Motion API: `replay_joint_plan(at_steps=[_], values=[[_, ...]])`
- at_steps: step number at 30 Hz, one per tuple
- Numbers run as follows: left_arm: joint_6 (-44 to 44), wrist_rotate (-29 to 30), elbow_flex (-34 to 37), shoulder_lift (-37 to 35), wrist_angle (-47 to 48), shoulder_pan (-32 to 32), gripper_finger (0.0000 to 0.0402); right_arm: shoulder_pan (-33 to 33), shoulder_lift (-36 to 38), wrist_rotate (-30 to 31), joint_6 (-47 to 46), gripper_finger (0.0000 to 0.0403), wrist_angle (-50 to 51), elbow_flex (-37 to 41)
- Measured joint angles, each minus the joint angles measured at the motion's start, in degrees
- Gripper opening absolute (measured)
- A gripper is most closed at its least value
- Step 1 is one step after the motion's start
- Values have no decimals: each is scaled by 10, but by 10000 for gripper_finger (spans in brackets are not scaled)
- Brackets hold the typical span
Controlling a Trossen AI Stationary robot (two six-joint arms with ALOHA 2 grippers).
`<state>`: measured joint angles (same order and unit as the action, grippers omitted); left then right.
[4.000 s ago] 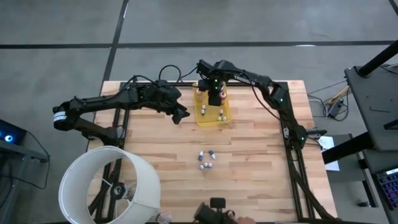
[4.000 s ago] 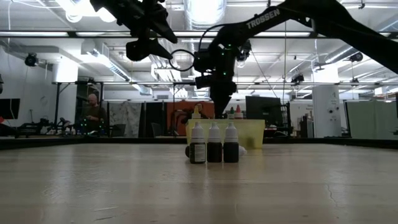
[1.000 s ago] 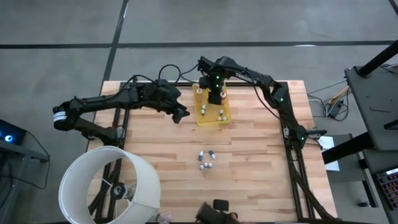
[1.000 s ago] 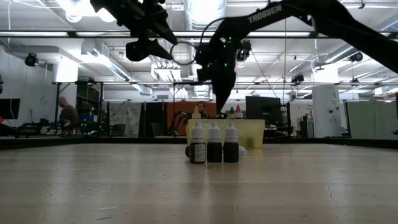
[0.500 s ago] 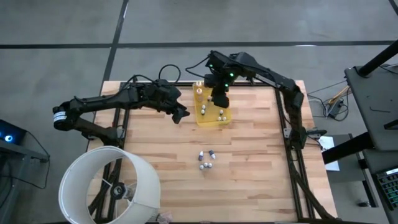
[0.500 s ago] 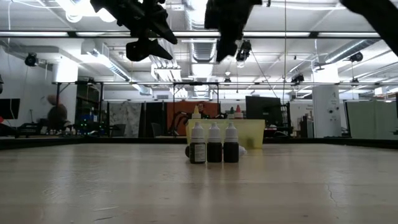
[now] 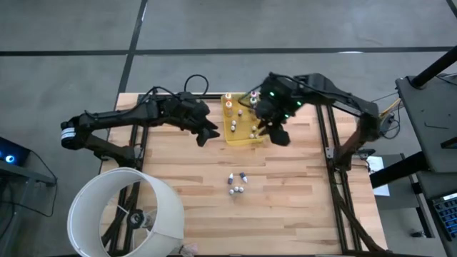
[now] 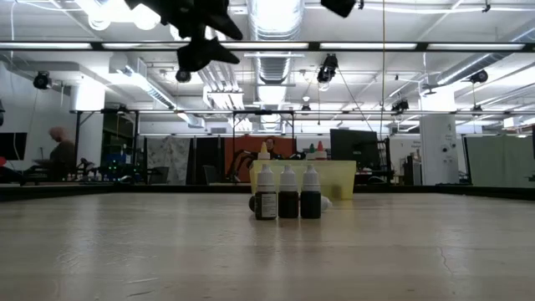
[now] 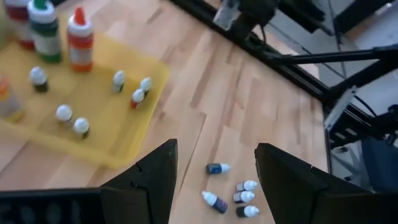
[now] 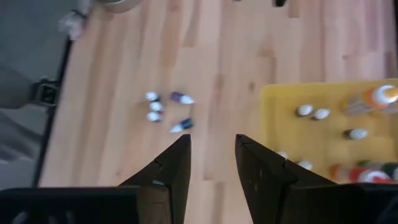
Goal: Pick & Place food coloring
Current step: Put the right small dark green food coloring bottle into the yellow bin
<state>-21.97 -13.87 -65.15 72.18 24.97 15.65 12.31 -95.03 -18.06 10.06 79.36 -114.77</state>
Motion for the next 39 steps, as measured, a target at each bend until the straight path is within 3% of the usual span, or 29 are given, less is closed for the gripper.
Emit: replay_joint_plan(at_steps=[7, 18, 28, 39], values=[[41, -7, -5, 1, -25, -41, 188, -37, 87, 0, -83, 109, -41, 115], [41, -7, -4, 18, -28, -95, 188, -71, 196, 1, -193, 95, -253, 325], [18, 6, -4, 20, -36, -110, 188, -124, 194, 0, -221, 105, -368, 409], [18, 14, -3, 25, -34, -110, 188, -159, 157, 0, -221, 93, -407, 429]])
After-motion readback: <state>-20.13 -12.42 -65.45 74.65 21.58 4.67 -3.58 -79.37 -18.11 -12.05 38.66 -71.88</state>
